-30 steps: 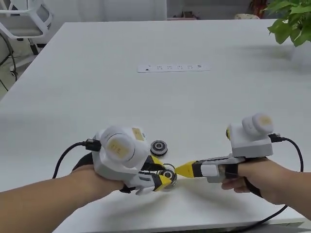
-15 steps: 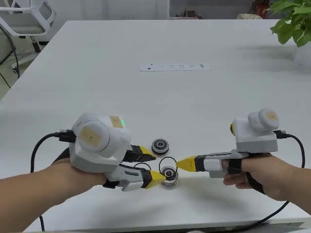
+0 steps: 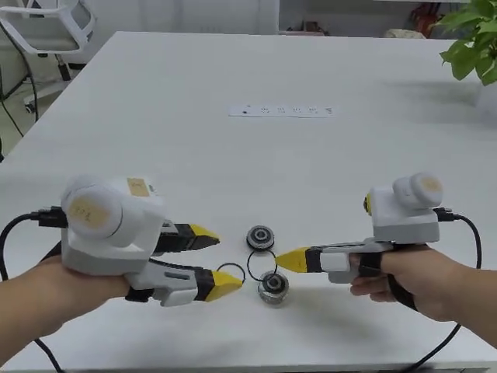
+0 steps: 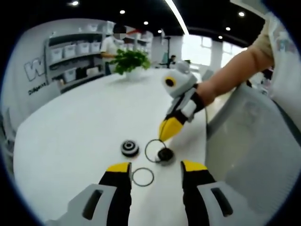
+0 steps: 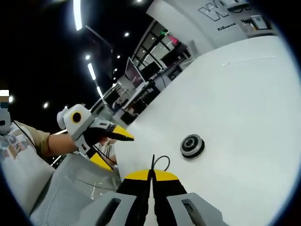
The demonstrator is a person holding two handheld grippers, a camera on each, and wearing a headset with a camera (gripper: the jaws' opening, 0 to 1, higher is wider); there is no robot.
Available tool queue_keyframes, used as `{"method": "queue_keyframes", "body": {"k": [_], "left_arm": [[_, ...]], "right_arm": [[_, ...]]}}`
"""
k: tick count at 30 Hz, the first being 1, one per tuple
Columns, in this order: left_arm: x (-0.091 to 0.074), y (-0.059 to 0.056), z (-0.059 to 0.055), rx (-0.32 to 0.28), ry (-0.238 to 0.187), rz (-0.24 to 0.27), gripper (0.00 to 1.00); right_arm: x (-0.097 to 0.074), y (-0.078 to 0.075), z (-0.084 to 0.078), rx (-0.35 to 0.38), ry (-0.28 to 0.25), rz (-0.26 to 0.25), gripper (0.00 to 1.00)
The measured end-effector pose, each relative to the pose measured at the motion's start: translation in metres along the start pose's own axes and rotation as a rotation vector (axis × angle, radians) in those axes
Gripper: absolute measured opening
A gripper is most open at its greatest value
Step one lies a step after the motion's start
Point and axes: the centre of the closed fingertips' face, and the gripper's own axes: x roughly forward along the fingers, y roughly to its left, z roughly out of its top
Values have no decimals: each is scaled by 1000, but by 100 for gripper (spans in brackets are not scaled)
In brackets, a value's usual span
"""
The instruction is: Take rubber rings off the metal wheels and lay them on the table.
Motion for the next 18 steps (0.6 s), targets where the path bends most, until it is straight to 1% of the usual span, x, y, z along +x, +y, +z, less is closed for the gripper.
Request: {"method": "queue_keyframes", "body": {"k": [6,9,18], "left_arm": [[-8,2,-4,-6,-3,16,49],[-13,4,-5,-16,-11,27,51],[-23,11,-9,-41,-26,63,54]], "right_arm": [[11,2,2,-10,15,9,0],[20,2,1,-18,28,13,0],[39,4,-2,-29,57,24,0]]}}
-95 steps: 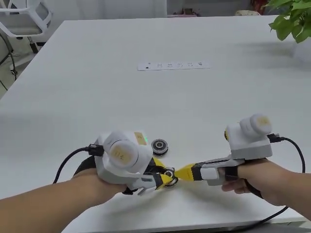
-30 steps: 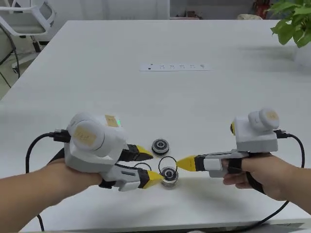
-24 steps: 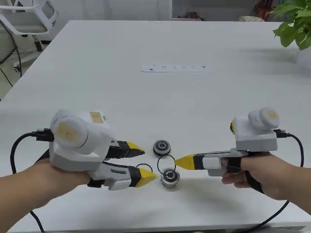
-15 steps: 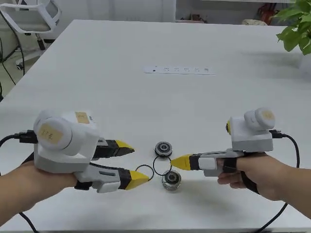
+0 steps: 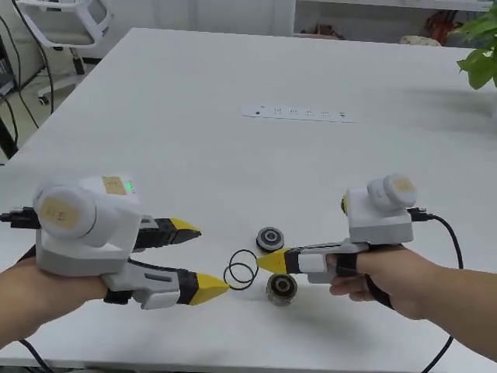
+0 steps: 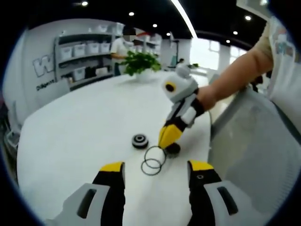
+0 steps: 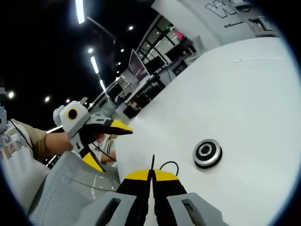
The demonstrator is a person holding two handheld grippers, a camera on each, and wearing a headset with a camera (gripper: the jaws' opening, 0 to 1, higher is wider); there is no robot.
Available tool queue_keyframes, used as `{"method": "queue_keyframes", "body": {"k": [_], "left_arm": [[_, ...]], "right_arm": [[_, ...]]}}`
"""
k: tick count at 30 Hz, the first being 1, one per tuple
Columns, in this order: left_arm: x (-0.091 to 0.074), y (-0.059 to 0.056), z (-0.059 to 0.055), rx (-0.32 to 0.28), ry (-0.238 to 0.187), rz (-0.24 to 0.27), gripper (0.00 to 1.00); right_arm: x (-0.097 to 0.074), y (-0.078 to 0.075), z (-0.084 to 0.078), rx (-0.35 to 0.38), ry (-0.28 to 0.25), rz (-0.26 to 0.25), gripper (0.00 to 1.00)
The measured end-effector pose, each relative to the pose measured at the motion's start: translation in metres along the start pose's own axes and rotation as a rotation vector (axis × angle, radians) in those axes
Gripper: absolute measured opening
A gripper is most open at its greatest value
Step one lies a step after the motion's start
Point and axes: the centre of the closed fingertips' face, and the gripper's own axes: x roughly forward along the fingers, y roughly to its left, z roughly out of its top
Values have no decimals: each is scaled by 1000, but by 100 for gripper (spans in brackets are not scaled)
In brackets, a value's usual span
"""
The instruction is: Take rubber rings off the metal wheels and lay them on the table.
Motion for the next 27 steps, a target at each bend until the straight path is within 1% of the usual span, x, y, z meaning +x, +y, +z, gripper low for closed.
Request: {"method": "queue_keyframes", "body": {"k": [3,8,18,27], "left_arm": [[-2,2,-2,-8,-3,8,54],[-5,4,-5,-13,0,17,54],[-8,5,-9,-28,2,26,54],[-8,4,-11,-32,5,26,54]], "right_arm": [[5,1,-1,-5,9,2,0],[10,-3,-4,-11,25,-8,0],[13,-8,-8,-20,54,-29,0],[13,-17,-11,-27,68,-66,0]]}}
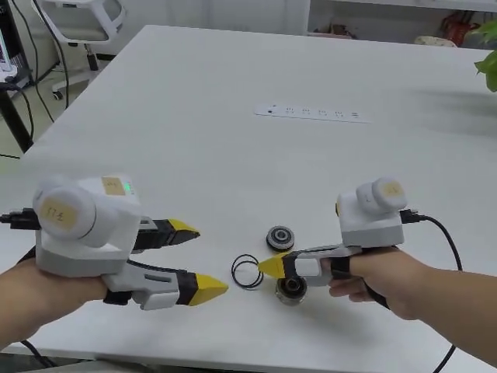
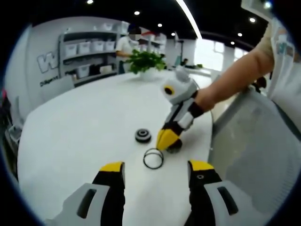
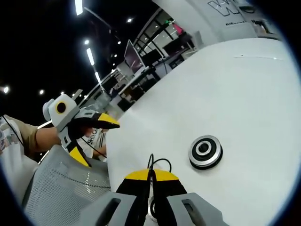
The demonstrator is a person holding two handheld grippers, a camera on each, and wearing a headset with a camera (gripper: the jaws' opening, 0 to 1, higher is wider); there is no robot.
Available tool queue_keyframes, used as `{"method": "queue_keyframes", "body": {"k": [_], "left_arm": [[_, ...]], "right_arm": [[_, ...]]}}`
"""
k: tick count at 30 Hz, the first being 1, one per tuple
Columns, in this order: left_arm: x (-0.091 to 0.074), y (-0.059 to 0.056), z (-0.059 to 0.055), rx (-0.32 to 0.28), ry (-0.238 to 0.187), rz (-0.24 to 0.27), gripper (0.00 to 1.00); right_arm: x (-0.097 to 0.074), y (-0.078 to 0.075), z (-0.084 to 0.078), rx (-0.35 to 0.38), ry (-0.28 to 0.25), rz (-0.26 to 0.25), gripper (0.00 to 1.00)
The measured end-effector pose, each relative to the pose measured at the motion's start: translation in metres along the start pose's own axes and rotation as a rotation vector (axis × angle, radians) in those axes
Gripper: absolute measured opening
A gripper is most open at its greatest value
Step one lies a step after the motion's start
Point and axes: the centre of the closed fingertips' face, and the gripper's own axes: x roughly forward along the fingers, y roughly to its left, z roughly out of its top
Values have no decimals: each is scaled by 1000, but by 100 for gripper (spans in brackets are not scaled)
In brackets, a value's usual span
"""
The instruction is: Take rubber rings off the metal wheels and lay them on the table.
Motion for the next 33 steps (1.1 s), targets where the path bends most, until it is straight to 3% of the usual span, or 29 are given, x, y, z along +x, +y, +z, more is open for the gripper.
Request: {"method": "queue_keyframes", "body": {"k": [19,33], "left_arm": [[0,-1,-5,-6,17,-8,54],[6,-2,-5,-4,31,-21,54]], "right_arm": [[2,-8,-3,-72,39,-59,1],[-4,-8,-5,-105,47,-71,11]]}}
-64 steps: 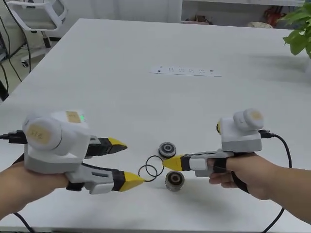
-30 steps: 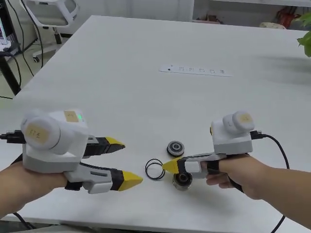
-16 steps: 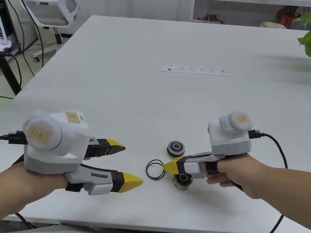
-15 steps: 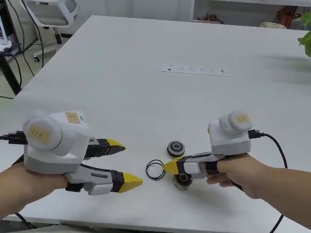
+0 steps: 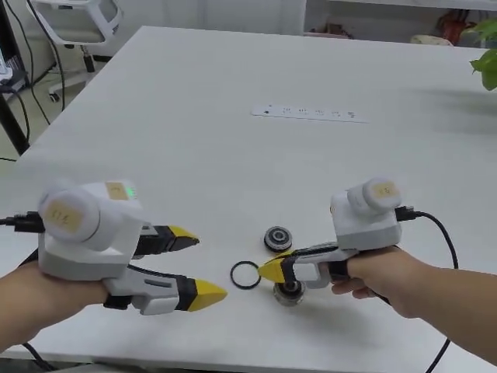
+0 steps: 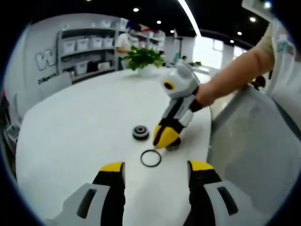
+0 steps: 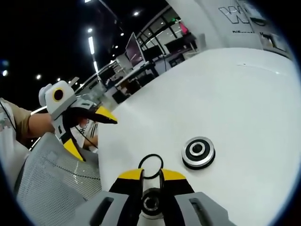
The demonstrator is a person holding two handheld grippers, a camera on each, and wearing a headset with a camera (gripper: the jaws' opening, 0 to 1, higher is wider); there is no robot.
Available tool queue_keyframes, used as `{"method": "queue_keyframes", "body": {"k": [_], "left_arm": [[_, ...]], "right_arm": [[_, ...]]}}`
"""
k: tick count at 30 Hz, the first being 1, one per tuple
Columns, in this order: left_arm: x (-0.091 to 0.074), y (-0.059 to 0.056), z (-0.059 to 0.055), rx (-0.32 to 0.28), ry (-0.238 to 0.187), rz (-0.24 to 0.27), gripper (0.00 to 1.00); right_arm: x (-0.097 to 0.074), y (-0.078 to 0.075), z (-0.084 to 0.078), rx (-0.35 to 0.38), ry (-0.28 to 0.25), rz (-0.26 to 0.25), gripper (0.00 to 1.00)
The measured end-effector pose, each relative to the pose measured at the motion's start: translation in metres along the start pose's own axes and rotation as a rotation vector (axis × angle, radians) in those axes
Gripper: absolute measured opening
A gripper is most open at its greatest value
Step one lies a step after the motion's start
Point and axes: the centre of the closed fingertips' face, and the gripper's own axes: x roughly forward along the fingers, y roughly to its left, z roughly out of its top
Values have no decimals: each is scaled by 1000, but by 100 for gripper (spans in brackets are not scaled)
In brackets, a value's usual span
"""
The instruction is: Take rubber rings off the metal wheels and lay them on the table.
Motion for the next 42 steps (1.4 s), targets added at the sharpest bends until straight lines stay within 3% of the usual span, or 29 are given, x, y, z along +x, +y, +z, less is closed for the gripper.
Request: {"method": "queue_keyframes", "body": {"k": [9,20,28,42], "left_arm": [[4,5,5,-5,5,-10,54],[14,18,16,9,11,-3,54],[26,26,24,16,10,-5,54],[56,38,33,27,25,-15,49]], "right_arm": [[-16,-2,14,-21,-70,-8,21],[-33,-17,26,-93,-127,-72,36],[-38,-26,27,-155,-126,-109,41],[-38,-43,18,-248,-77,-147,37]]}}
